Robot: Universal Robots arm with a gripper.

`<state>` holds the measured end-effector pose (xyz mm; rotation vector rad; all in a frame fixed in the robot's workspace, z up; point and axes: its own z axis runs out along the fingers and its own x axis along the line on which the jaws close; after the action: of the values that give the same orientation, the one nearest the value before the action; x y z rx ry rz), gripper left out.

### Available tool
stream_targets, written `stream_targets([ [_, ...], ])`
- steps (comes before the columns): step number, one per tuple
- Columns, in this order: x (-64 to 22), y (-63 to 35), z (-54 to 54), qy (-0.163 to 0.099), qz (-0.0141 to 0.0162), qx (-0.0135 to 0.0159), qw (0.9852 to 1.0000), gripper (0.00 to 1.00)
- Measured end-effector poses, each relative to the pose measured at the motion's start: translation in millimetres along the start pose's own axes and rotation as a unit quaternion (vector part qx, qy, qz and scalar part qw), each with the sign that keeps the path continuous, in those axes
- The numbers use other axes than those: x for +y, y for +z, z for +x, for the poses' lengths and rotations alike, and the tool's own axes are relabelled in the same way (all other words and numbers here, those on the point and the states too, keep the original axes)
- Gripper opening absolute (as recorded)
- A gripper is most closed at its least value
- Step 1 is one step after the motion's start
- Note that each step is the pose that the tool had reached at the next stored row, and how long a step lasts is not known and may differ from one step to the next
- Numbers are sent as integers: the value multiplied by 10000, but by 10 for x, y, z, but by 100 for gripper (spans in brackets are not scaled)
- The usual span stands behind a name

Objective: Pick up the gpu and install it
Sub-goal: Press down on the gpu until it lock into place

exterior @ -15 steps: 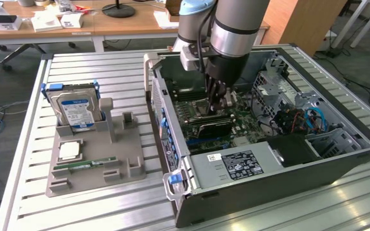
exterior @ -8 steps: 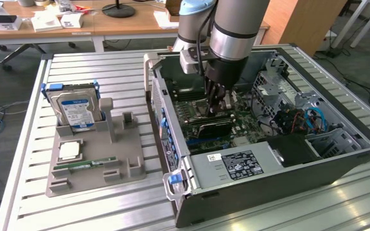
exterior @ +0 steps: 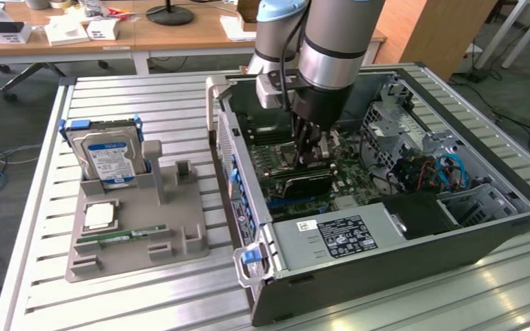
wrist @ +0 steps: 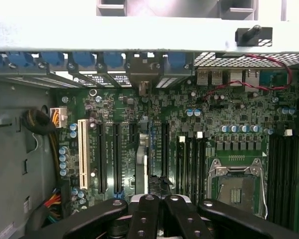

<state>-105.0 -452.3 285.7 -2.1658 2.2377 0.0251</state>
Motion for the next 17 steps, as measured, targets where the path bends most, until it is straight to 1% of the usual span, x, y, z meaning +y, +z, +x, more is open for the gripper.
stream_targets([
  [6,2,90,-2,1,0,0,10000,11],
  [17,2,116,7,1,0,0,10000,11],
])
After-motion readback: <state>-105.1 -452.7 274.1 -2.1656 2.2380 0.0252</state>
